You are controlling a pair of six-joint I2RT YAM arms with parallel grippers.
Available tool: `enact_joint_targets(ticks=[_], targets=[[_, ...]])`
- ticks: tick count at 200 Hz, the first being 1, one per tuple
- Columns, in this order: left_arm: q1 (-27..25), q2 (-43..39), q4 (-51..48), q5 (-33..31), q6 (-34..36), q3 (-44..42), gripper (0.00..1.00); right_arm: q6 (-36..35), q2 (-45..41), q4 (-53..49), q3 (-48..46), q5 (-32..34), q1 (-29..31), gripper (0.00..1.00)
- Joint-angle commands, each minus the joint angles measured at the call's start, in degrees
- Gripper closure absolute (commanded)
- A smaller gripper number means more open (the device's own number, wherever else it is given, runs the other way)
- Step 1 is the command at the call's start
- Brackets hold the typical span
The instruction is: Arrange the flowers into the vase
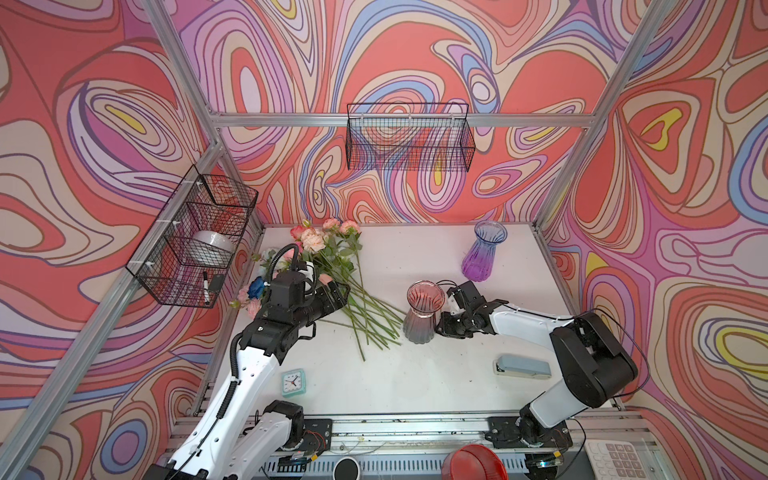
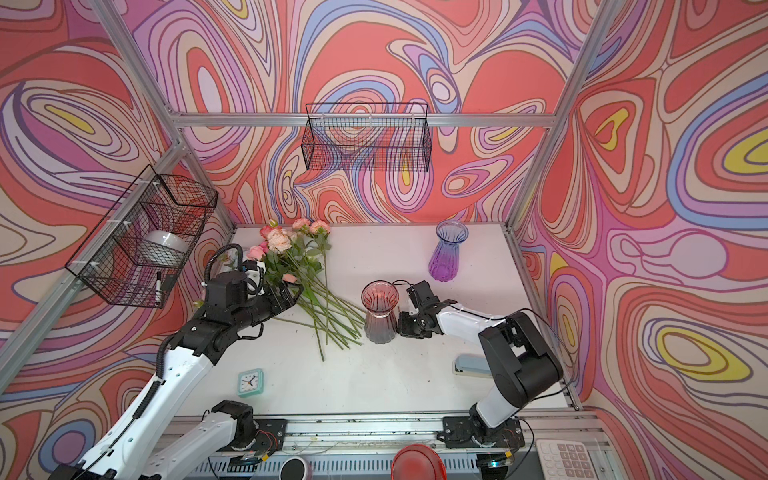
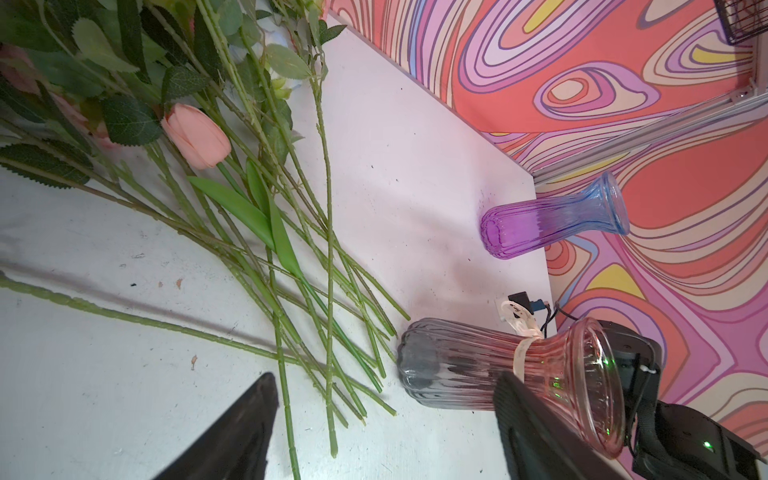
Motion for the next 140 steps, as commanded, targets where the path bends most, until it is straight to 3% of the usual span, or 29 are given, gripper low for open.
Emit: enact_joint_targets(ticks=[1,43,67,85,140], targets=[[-0.1,0.4,-1.3,-1.9,-0.5,-0.7,0.16,0.9,2.4,3.4,1.7,0.1,1.1,0.72],[-0.1,1.9,-0.3,-2.8,-0.8,-1.9,0.16,2.2,2.4,3.0,1.8,3.2,1.6,0.71],[-0.1,4.3,2.0,-2.9,-0.9,-2.3,0.18,3.0,-1.3,-0.5,0.4,9.7,1.6,0.66],[-0.1,7.6,5.1,-1.2,-1.0,-1.7,0.26,4.3,-6.0,-2.4,-1.4,15.0,1.6,0.64],[-4.0,30.4,8.2,-6.0,2.6,11.0,0.42,4.6,-19.3,-5.0,-3.2,19.9,1.6,0.63]])
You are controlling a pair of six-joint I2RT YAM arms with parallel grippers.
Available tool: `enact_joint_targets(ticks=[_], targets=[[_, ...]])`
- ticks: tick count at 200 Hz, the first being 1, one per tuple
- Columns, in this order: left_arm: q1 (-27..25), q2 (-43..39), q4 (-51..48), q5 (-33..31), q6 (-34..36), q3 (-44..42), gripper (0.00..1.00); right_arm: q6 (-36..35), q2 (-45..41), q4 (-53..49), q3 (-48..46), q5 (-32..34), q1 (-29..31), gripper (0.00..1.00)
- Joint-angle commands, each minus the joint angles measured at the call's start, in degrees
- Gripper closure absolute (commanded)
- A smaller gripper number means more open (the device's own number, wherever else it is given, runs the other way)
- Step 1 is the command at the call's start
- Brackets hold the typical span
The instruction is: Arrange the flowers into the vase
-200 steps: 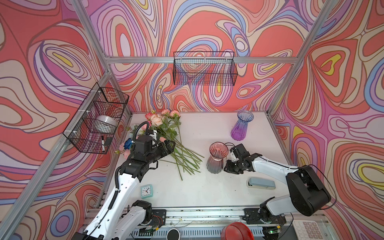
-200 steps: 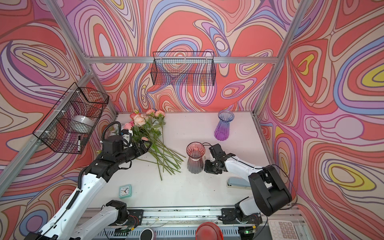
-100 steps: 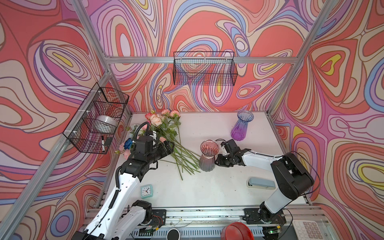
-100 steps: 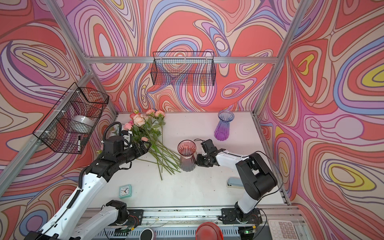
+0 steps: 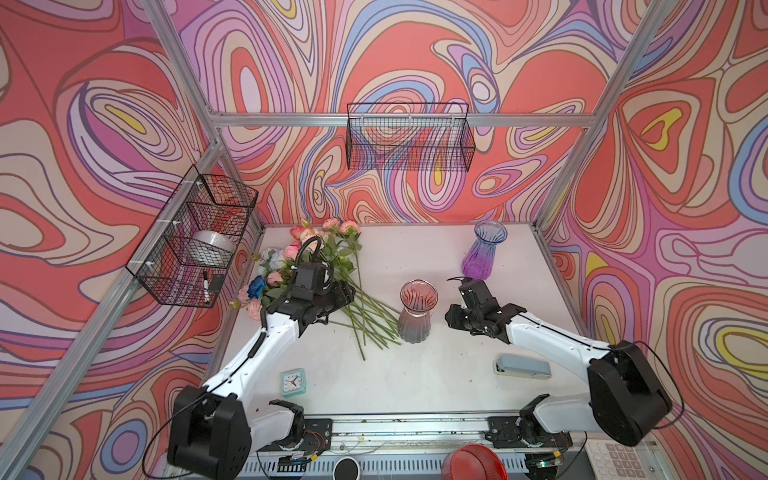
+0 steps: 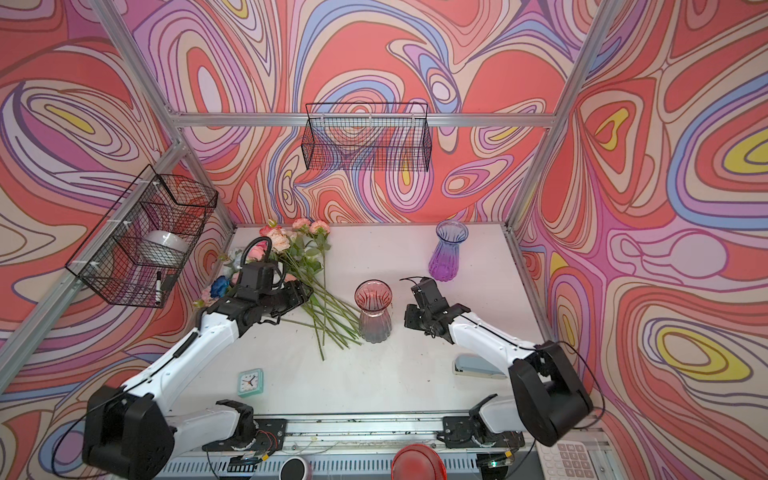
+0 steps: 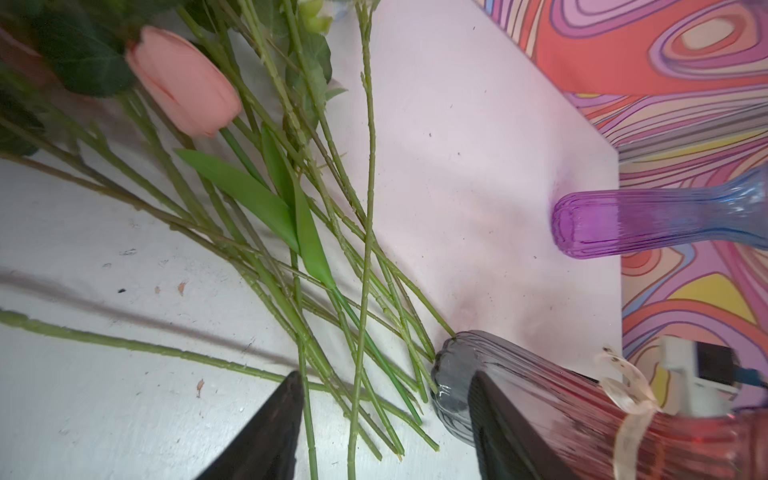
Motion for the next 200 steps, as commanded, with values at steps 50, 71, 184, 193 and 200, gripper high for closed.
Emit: enact_joint_targets(ticks=[50,71,184,193,200], targets=[[-2.8,27.2,-4.0,-10.9,8.9,25.4,0.50,0.2,-8.0,-5.3,-0.3,3.3,0.4,0.63],[-2.9,33.5,-7.3,-13.1,10.8,31.2,0.59,0.0,-10.2,-6.4,-0.3,3.6,0.4,0.63],[-3.3,45.7,-10.3,-19.2,14.5,38.2,0.83,-0.4,-15.7,-10.7,0.5,5.9,0.4,0.63],[-3.3,45.2,-9.3,-19.2,14.4,37.6,0.86,-0.3,-15.7,-11.0,0.6,6.1,0.4,0.63],[-3.4,44.6,-8.4,-19.2,14.3,36.9,0.88,-0.4,-15.8,-10.9,0.6,6.1,0.4,0.63]])
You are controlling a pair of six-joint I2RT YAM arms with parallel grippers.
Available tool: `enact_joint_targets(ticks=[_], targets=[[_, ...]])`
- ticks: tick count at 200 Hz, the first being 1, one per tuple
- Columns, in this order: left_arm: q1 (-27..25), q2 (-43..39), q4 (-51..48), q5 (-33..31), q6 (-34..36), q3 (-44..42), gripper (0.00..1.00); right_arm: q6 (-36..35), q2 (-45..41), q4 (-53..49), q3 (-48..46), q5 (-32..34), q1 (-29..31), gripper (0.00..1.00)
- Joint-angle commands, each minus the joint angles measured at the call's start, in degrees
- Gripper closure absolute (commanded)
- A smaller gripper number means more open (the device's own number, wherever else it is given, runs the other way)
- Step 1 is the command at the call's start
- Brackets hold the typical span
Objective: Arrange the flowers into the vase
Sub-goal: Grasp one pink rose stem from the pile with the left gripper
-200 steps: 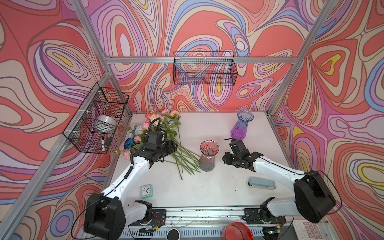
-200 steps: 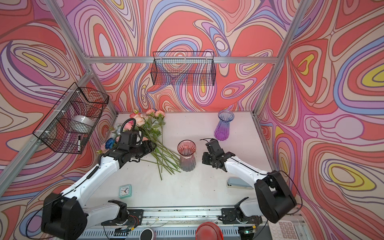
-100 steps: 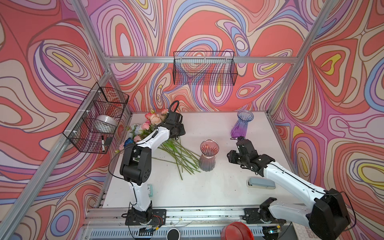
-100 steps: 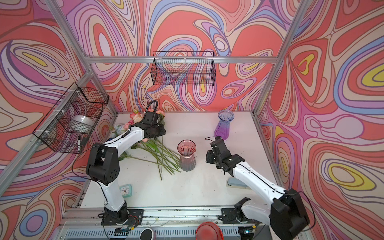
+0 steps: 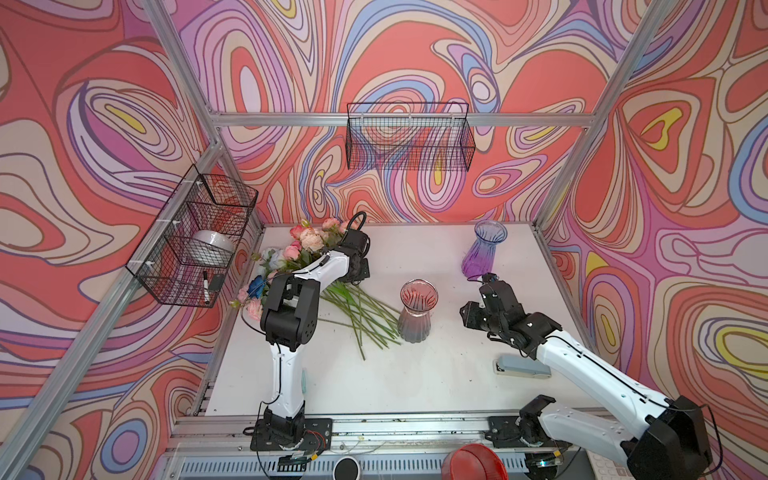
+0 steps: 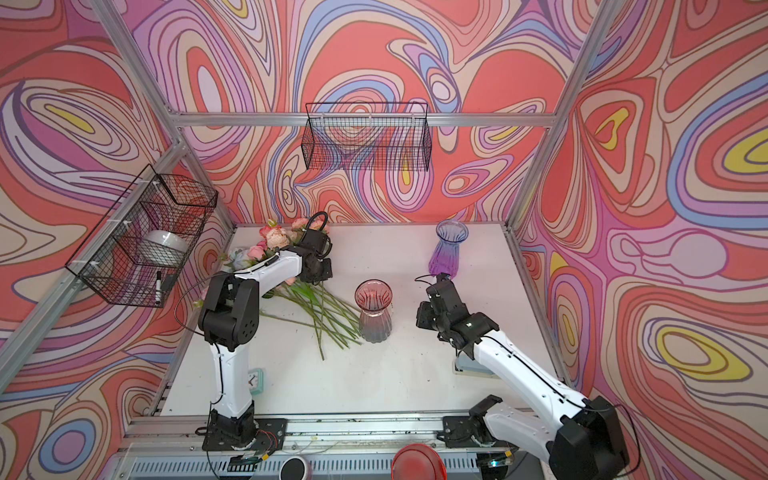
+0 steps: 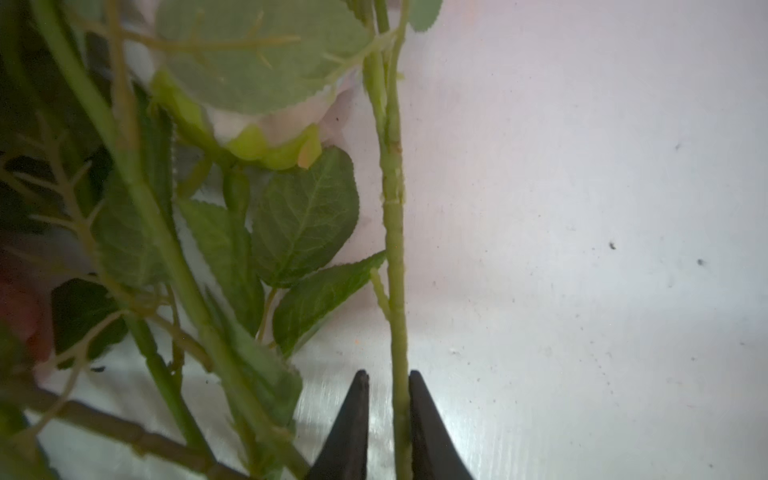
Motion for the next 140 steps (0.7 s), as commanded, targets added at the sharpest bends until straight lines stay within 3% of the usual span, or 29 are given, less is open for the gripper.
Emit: enact_joint_targets(ticks=[1,33,91,114,140], targets=[[-0.5,-0.7,1.0,-1.4,0.6,-0.3,0.88,-0.5,-0.8,-1.3,0.6,1.4,0.4,0.63],[-0.6,-6.2,6.4,-0.9,0.2,-3.8,1.00,0.0,-1.3,-1.8,0.8,1.8,0.4,0.63],[-1.3,-19.8,12.6,1.8,0.3,-8.2,1.00,-0.2,-3.0,-3.2,3.7,3.0,0.4,0.60],[-1.3,-28.1,16.1,6.4,-0.6,-11.0,1.00,-2.8,-5.0,-1.4,6.0,1.1,0.4,0.52],[-1.5,-39.1,19.9,14.6,-2.4,-16.5,1.00,-8.7,-6.4,3.3,10.2,-7.2,0.4,0.39]])
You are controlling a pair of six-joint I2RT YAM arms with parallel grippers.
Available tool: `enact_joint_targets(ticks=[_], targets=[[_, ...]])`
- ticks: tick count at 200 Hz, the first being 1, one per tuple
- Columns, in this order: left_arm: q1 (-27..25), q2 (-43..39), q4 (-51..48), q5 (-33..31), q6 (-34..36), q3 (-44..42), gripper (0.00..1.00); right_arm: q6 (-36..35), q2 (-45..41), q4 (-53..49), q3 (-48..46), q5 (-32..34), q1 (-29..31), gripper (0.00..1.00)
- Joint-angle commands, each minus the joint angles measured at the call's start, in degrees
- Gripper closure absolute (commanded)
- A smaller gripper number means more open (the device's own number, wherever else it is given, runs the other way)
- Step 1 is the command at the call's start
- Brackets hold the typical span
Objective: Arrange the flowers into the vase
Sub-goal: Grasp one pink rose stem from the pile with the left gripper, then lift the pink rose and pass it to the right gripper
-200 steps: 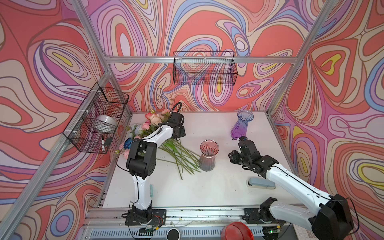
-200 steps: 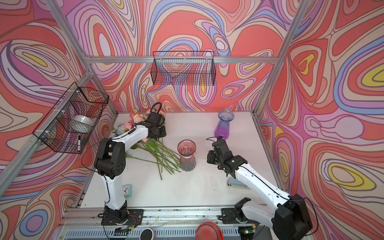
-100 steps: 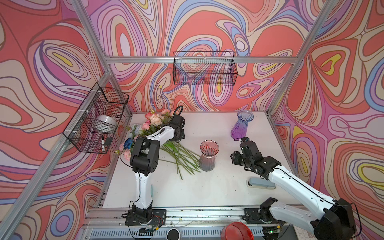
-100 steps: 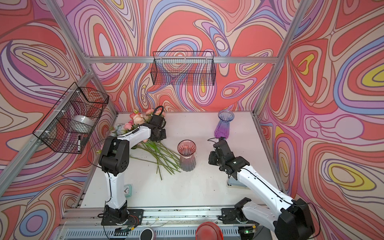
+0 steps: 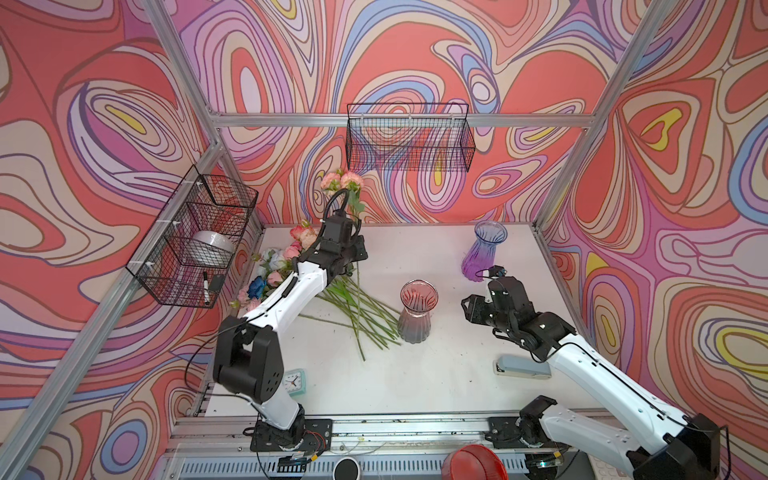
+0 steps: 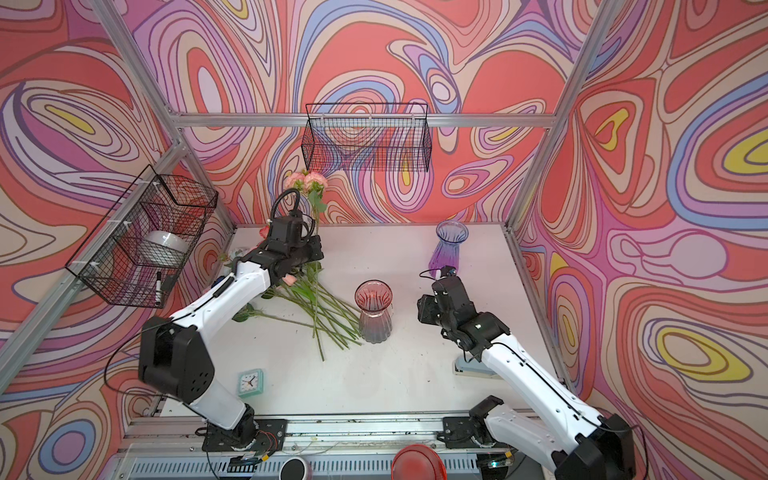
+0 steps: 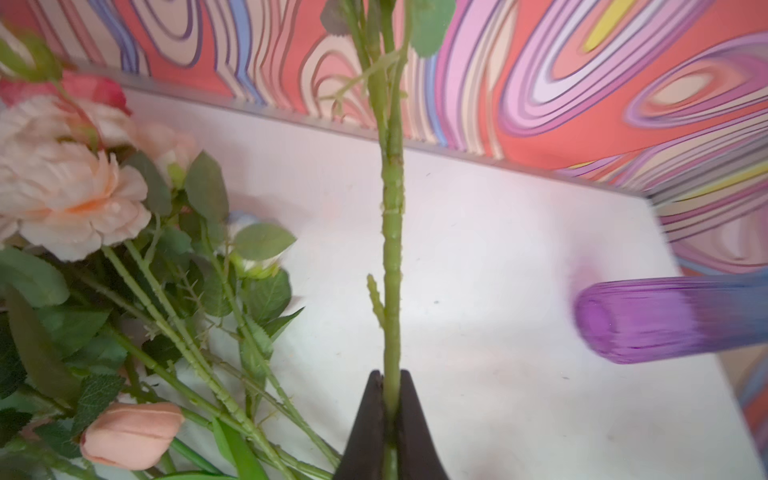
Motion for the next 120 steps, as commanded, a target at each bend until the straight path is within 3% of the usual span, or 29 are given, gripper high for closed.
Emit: enact_joint_targets(ticks=[1,34,63,90,120], targets=[[-0.4,-8.9,5.8,8.7,-1.8,-4.1,1.00,-6.0,-1.8,5.4,5.0,-7.2,0.4,0.38],[-0.6,-20.2,13.2,22.7,-6.3,-11.5,1.00,-8.4,2.2,12.9,12.2,-24.5,0.4,0.32],[-0.7,-25.4,23.1,36.2,-13.0,-17.5,1.00,-3.1,9.1,22.8,17.7,-38.8,0.6,0.31],[-1.3,-28.4,36.4,44.4,-20.4,-23.8,1.00,3.4,14.1,32.6,21.1,-44.3,1.7,0.30],[-4.0,-29.6,40.2,47.9,-21.5,-25.9,1.00,2.3,19.0,33.3,26.5,-44.9,7.0,0.31]])
